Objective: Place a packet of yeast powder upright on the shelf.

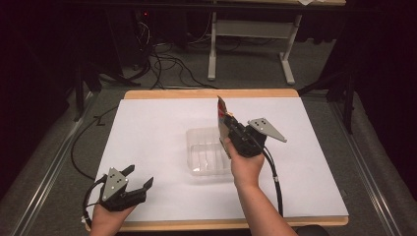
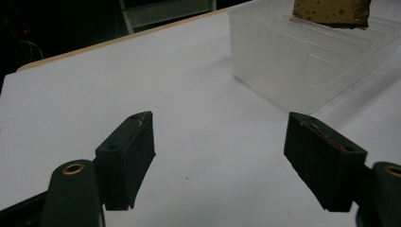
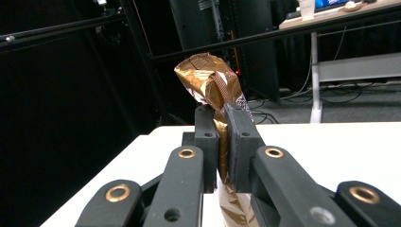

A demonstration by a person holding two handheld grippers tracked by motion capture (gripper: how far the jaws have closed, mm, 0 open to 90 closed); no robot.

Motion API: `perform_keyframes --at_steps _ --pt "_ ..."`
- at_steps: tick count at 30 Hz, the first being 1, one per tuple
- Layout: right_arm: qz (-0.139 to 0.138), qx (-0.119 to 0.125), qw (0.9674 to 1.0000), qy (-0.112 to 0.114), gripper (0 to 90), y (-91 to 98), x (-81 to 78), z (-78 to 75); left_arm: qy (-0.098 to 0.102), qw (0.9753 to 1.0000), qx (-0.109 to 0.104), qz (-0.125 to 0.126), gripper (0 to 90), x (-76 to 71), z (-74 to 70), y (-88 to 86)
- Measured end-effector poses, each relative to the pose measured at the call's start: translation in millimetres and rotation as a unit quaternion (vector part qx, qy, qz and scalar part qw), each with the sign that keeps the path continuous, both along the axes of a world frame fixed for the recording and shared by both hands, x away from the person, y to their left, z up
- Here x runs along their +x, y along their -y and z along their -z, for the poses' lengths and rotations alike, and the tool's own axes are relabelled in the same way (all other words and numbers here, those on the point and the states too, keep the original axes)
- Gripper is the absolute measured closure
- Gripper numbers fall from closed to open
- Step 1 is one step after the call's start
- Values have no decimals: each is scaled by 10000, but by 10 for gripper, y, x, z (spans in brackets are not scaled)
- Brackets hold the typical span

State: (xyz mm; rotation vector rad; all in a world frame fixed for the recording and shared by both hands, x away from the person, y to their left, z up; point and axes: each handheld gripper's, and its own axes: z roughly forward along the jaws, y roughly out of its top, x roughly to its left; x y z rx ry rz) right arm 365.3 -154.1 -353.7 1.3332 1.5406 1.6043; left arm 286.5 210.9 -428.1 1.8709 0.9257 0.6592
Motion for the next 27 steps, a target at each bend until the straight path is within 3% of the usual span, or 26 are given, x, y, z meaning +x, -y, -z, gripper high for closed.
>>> perform_keyframes --at_steps 8,27 --pt "-53 142 9999 -32 851 16 3 20 -4 10000 35 14 258 -4 5 11" --pt "-116 -80 9999 -82 783 177 -3 49 -34 10000 83 36 261 -4 21 25"
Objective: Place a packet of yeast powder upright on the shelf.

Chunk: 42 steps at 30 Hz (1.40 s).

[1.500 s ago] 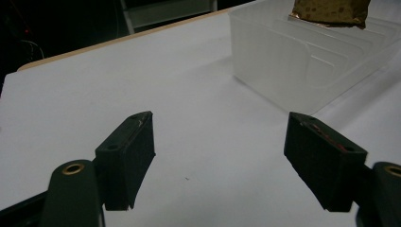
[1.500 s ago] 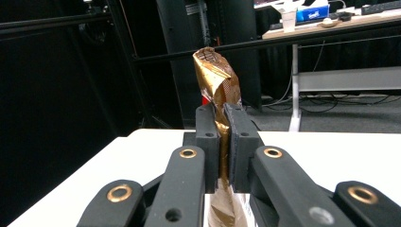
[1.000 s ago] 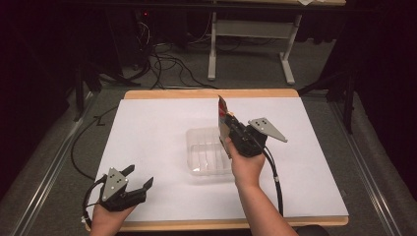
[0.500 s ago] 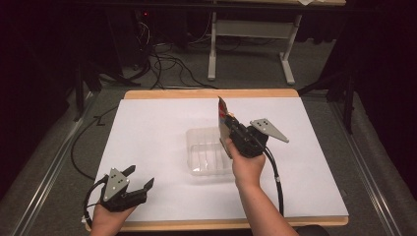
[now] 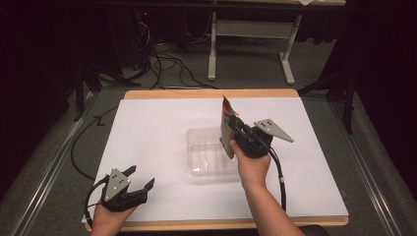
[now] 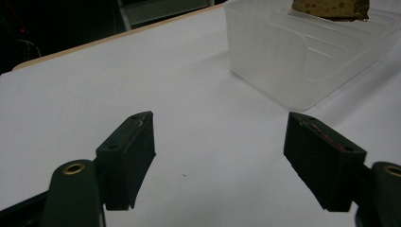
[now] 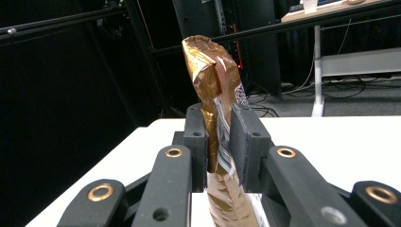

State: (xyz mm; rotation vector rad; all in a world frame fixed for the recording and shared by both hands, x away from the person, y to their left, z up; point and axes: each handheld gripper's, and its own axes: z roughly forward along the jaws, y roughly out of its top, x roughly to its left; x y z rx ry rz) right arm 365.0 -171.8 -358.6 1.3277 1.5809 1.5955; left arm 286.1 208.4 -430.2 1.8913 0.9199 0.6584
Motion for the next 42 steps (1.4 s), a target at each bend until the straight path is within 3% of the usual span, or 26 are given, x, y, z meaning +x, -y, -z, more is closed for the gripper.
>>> perform_keyframes --at_steps 12,17,18,20,30,33,37,42 --pt "-87 -61 9999 -96 711 48 -17 45 11 10000 5 -13 261 2 -3 -4" --pt "-101 -46 9999 -78 767 45 1 45 1 10000 23 -10 261 3 4 -1" --pt "-122 120 9997 -178 772 25 24 31 3 10000 19 -14 261 2 1 -2" --pt "-131 193 9995 -225 771 -18 38 30 9 10000 9 -21 261 0 -2 -5" --pt "-175 505 9979 -374 770 -182 54 27 39 10000 -8 -16 262 -10 -15 -21" --pt "-171 473 9980 -375 781 -210 52 40 44 10000 -8 -11 262 -9 -17 -23" --pt "-147 448 9983 -347 789 -179 35 52 41 10000 -6 -10 262 -8 -15 -21" --pt "-49 486 9975 -509 805 -19 21 191 20 10000 33 16 262 -2 -4 -1"
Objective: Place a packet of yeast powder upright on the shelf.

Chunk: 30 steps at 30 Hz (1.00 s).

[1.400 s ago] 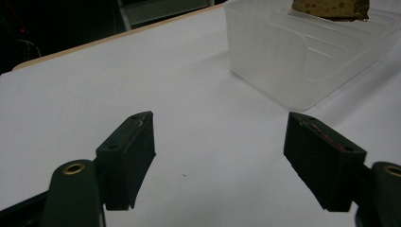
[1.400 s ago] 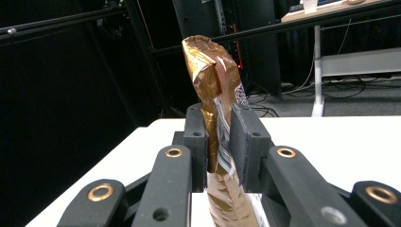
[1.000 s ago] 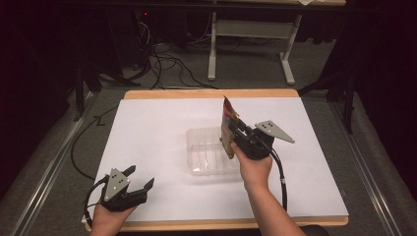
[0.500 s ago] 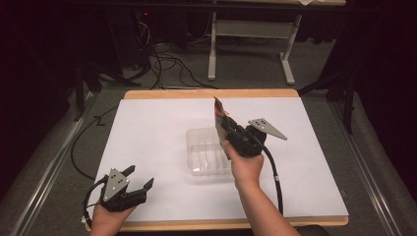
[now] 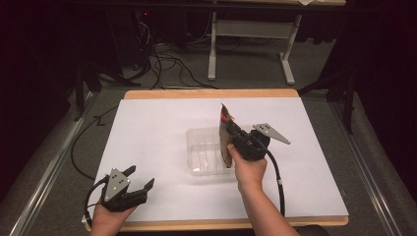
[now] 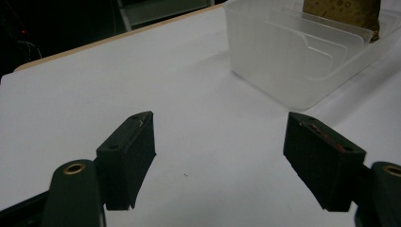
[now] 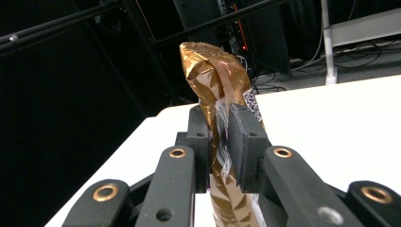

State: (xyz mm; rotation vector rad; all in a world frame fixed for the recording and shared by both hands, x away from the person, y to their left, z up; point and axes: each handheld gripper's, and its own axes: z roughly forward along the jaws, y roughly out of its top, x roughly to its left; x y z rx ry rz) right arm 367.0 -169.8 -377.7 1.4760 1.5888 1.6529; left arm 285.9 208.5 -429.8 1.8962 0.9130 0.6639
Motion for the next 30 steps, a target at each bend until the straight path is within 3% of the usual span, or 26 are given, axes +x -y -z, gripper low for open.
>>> perform_keyframes --at_steps 9,16,25,29,30 --pt "-19 -110 9999 3 812 83 -34 97 -4 10000 31 7 265 -6 8 23" --pt "-134 -389 9991 43 814 93 -91 208 -13 10000 39 20 265 -7 11 22" --pt "-222 -538 9983 102 801 109 -167 238 -25 10000 71 48 265 1 16 41" --pt "-373 -684 9969 88 734 118 -188 231 -34 10000 62 50 264 0 16 38" --pt "-464 -760 9960 44 648 121 -208 229 -30 10000 64 42 264 2 17 33"
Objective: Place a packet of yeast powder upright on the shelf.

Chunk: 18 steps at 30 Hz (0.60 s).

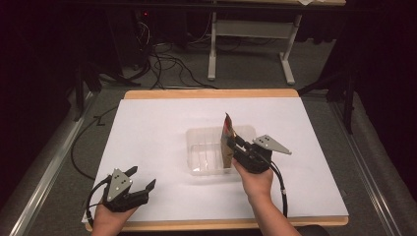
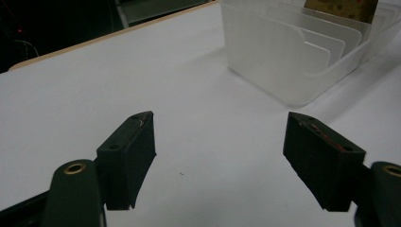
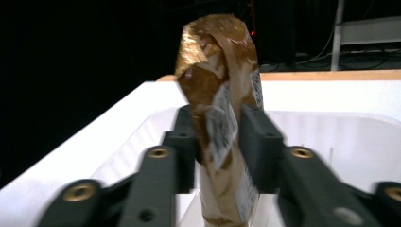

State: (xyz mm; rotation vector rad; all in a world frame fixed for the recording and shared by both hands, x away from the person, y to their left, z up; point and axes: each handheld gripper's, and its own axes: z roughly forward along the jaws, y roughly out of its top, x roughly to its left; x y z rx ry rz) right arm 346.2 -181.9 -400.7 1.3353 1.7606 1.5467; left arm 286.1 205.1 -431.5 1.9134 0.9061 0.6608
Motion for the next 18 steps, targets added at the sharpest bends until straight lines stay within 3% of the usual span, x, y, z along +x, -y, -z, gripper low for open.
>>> perform_keyframes --at_steps 1,2,3,4,12,14,15,16,17,18 --pt "0 0 10000 0 648 0 0 0 -5 10000 -5 -1 264 1 0 -5" --pt "-135 -78 9999 -6 568 18 -35 -4 -1 10000 -24 -22 263 3 2 -11" --pt "-135 -78 9999 -6 568 18 -35 -4 -10 10000 -34 -24 263 5 1 -19" --pt "-267 -164 9995 40 507 53 -98 -11 -16 10000 -43 -30 262 6 -2 -26" --pt "-665 -363 9970 147 367 313 -342 -73 -46 9999 -109 -122 254 27 -8 -68" --pt "-604 -554 9964 213 319 527 -401 -116 -69 9998 -137 -132 251 31 -6 -78" --pt "-604 -554 9964 213 319 527 -401 -116 -102 9997 -169 -130 251 35 -5 -86" --pt "-413 -784 9956 290 281 712 -429 -115 -149 9995 -234 -137 245 42 -3 -97" --pt "-413 -784 9956 290 281 712 -429 -115 -149 9995 -234 -137 242 42 -3 -97" --pt "-252 -940 9950 240 230 924 -438 -81 -189 9993 -266 -178 235 49 -2 -111"
